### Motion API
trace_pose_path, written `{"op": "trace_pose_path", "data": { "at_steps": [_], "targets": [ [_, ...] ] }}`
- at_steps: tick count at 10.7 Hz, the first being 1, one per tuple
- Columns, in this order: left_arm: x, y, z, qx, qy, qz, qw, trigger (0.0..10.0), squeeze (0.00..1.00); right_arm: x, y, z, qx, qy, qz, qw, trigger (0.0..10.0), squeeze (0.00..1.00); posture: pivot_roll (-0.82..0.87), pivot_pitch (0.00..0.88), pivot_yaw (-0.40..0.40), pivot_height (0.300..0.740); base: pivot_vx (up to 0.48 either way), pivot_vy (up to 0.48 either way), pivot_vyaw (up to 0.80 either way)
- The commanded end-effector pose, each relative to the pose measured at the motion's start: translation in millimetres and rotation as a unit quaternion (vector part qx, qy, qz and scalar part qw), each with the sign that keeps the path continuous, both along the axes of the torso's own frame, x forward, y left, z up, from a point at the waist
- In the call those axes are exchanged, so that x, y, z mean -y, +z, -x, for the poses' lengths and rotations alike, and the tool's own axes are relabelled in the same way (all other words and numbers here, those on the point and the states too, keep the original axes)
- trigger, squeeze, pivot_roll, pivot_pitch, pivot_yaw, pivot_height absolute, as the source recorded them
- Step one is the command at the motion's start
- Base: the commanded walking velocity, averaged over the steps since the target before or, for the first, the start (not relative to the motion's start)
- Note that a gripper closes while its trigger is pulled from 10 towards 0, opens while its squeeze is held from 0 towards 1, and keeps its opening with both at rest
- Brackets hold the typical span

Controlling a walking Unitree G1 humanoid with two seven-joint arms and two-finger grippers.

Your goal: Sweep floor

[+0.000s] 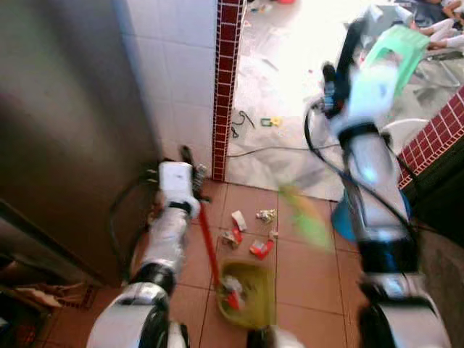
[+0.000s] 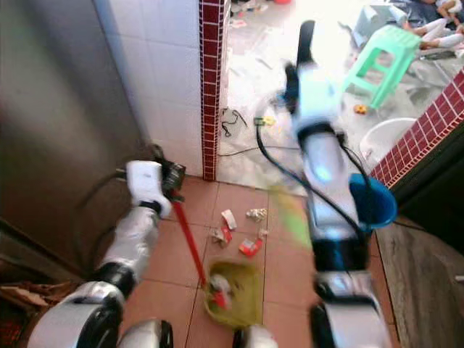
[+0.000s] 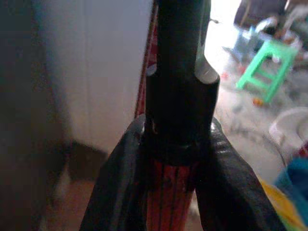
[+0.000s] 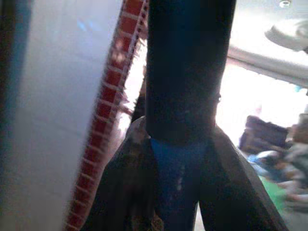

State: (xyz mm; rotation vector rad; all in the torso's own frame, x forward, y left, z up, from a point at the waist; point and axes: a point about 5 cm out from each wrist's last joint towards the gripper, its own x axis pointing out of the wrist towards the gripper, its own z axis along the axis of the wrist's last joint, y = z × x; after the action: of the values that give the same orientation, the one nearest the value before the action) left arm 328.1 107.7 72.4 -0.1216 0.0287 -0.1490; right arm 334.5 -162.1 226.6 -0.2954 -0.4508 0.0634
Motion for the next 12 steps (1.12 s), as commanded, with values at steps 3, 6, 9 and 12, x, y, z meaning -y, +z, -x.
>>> {"op": "trace_pose_path", "data": {
  "at_steps": [3,6,9,12],
  "targets": [
    [-12.1,32,15.1,0.083,-0.001,-0.005,0.997,10.0,0.00,-7.3,-31,13.5,-0.029,-0.015,-0.010,0.999,10.0,0.00,-0.01,0.027,-0.028,0.740,0.000,0.000,0.00],
    [-15.6,49,24.0,0.090,0.007,0.011,0.996,10.0,0.00,-14.2,-46,15.0,-0.047,-0.017,-0.007,0.999,10.0,0.00,0.00,0.029,-0.036,0.740,0.000,0.000,-0.13],
    [-9.8,55,26.1,0.078,-0.005,0.018,0.997,10.0,0.00,-7.2,-48,11.3,-0.054,-0.033,-0.003,0.998,10.0,0.00,-0.02,0.033,-0.034,0.740,0.000,-0.289,-0.53],
    [-11.1,57,26.6,0.073,-0.008,0.016,0.997,10.0,0.00,-13.0,-54,11.5,-0.064,-0.026,-0.014,0.997,10.0,0.00,-0.01,0.031,-0.028,0.740,0.000,-0.377,0.00]
  ]
}}
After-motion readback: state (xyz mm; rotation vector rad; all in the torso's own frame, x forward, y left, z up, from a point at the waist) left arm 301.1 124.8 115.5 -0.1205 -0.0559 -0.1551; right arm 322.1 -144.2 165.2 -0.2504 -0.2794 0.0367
